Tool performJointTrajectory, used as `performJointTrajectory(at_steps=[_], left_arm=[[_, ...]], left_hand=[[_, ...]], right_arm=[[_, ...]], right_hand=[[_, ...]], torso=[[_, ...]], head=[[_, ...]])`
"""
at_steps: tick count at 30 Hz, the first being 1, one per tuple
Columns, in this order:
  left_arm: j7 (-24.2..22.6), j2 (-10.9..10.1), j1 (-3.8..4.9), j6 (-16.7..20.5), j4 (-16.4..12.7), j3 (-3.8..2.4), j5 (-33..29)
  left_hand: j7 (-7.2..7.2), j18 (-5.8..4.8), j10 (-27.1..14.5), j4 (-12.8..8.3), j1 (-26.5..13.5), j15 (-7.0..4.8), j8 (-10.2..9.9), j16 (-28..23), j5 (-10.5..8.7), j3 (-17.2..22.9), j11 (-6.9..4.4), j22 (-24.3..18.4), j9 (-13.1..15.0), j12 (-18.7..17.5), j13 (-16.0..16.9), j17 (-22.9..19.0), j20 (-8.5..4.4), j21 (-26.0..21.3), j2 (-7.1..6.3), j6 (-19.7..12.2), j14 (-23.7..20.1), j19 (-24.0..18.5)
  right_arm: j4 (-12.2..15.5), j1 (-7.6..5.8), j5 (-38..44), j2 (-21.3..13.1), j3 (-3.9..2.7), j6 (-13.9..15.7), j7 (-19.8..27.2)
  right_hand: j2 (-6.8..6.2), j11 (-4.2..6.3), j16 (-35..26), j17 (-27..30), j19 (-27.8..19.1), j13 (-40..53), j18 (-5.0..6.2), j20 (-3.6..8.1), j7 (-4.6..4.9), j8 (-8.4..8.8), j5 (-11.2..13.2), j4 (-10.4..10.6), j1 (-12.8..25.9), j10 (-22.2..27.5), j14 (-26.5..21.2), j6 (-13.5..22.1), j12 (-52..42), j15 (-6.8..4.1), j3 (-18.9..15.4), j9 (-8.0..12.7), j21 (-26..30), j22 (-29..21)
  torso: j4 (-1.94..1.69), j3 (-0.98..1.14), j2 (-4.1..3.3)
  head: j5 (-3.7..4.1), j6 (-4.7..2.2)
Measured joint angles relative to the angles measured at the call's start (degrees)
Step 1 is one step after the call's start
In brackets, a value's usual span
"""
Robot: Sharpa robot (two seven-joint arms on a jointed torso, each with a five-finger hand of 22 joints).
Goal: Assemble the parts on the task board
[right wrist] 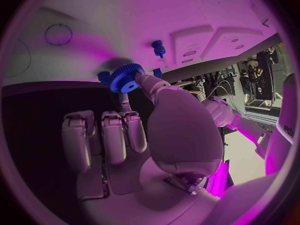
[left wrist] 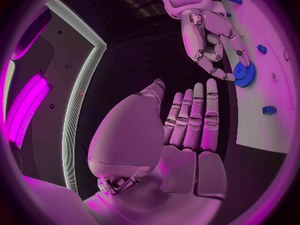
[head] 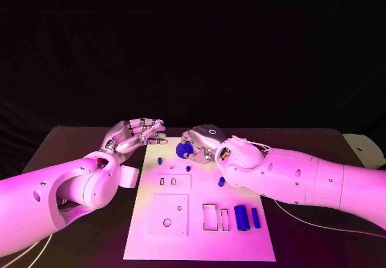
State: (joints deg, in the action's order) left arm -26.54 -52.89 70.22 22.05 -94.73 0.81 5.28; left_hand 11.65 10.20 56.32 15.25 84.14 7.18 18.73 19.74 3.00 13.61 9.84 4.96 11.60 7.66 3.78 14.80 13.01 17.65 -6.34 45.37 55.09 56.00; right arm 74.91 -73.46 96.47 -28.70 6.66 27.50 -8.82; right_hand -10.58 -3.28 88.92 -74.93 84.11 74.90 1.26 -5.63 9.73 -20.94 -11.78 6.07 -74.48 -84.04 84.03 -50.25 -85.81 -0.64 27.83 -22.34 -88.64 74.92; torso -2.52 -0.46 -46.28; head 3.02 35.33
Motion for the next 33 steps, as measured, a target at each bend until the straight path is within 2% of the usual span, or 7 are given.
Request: performJointTrajectory(at_steps=[10,13,15,19,21,24,33], left_arm=[[0.0,0.0,0.0,0.0,0.0,0.0,0.0],[0.0,0.0,0.0,0.0,0.0,0.0,0.0],[0.0,0.0,0.0,0.0,0.0,0.0,0.0],[0.0,-0.1,0.01,0.0,0.0,0.0,0.0],[0.0,-0.1,0.01,0.0,0.0,0.0,0.0],[0.0,-0.1,0.01,0.0,0.0,0.0,0.0],[0.0,-0.2,0.01,0.0,0.0,0.0,0.0]], left_hand=[[0.0,0.0,0.0,0.0,0.0,0.0,0.0,0.0,0.0,0.0,0.0,0.0,0.0,0.0,0.0,0.0,0.0,0.0,0.0,0.0,0.0,0.0],[0.0,0.0,0.0,0.0,0.0,0.0,-0.2,-0.2,0.0,0.0,0.0,-0.1,0.0,-0.2,0.0,0.0,0.0,0.0,0.0,0.0,0.0,0.0],[0.0,-0.01,0.0,-0.2,0.0,0.0,-0.2,-0.3,0.0,0.2,0.0,-0.2,0.0,-0.3,0.0,0.1,0.0,0.0,0.0,0.0,0.0,0.0],[0.0,0.0,0.0,-0.2,0.0,0.0,-0.2,-0.3,0.0,0.2,0.0,-0.2,0.0,-0.3,0.0,0.1,0.0,0.0,0.0,0.0,0.0,0.0],[0.0,0.0,0.0,-0.2,0.0,0.0,-0.2,-0.3,0.0,0.2,0.0,-0.2,0.0,-0.3,0.0,0.1,0.0,0.0,0.0,0.0,0.0,0.0],[0.0,0.0,0.0,-0.2,0.0,0.0,-0.2,-0.3,0.0,0.2,0.0,-0.2,0.0,-0.3,0.0,0.1,0.0,0.0,0.0,0.0,0.0,0.0],[0.0,0.0,0.0,-0.2,0.0,0.0,-0.2,-0.3,0.0,0.2,0.0,-0.2,0.0,-0.3,0.0,0.1,0.0,-0.2,0.0,0.0,0.0,0.0]], right_arm=[[-1.0,0.03,0.3,0.4,0.03,-1.5,-0.2],[-1.3,0.02,0.4,0.6,0.03,-1.7,-0.2],[-1.4,0.04,0.4,0.6,0.06,-1.8,-0.2],[-1.6,0.05,0.4,0.8,0.08,-1.9,-0.2],[-1.6,0.05,0.4,0.8,0.09,-2.0,-0.2],[-1.6,0.05,0.3,0.7,0.1,-2.1,-0.2],[-1.5,0.05,-0.2,0.2,0.11,-3.1,-0.2]], right_hand=[[-0.22,0.0,0.0,0.0,0.0,0.0,0.01,0.0,-0.01,0.04,0.0,0.2,0.8,0.0,0.0,0.0,0.5,0.0,0.2,-0.1,0.0,0.0],[-0.77,-0.21,0.0,0.0,0.0,0.0,0.0,0.0,-0.9,2.27,0.6,0.4,1.9,0.1,0.0,0.5,0.8,0.0,0.4,-0.4,0.0,0.0],[-0.56,-1.47,0.0,0.0,-0.1,0.0,0.01,-0.57,-0.12,5.24,2.3,0.7,3.2,0.0,0.0,3.4,0.8,1.08,0.7,0.4,0.0,0.0],[-1.52,-1.58,0.0,0.0,-0.1,0.0,0.01,-0.76,0.51,7.12,2.8,1.3,4.2,0.1,-0.1,4.8,0.8,1.19,-0.5,1.3,0.0,0.0],[-1.96,-1.76,0.0,0.0,-0.1,0.0,0.01,-1.16,0.51,7.29,3.0,2.0,4.7,-0.1,0.0,4.8,0.8,1.48,-1.2,1.3,0.0,0.0],[-1.41,-1.97,0.0,0.0,-0.1,0.0,0.01,-1.16,0.6,7.66,3.0,3.0,5.7,0.1,-0.1,4.6,0.8,1.57,-2.5,1.3,0.0,0.0],[-0.58,-1.97,0.0,0.0,-0.1,0.0,0.01,-1.16,-0.04,7.66,0.3,5.5,8.3,0.1,-0.1,2.2,0.8,1.57,-4.2,0.8,0.0,0.0]], torso=[[0.02,0.01,0.03],[0.0,0.01,0.03],[0.0,0.01,0.03],[-0.01,-0.02,0.02],[-0.01,-0.03,0.02],[-0.02,-0.04,0.02],[-0.01,-0.03,0.02]], head=[[0.1,0.02],[0.1,0.01],[0.11,0.0],[0.05,0.0],[0.05,0.0],[0.05,0.0],[0.02,-0.05]])
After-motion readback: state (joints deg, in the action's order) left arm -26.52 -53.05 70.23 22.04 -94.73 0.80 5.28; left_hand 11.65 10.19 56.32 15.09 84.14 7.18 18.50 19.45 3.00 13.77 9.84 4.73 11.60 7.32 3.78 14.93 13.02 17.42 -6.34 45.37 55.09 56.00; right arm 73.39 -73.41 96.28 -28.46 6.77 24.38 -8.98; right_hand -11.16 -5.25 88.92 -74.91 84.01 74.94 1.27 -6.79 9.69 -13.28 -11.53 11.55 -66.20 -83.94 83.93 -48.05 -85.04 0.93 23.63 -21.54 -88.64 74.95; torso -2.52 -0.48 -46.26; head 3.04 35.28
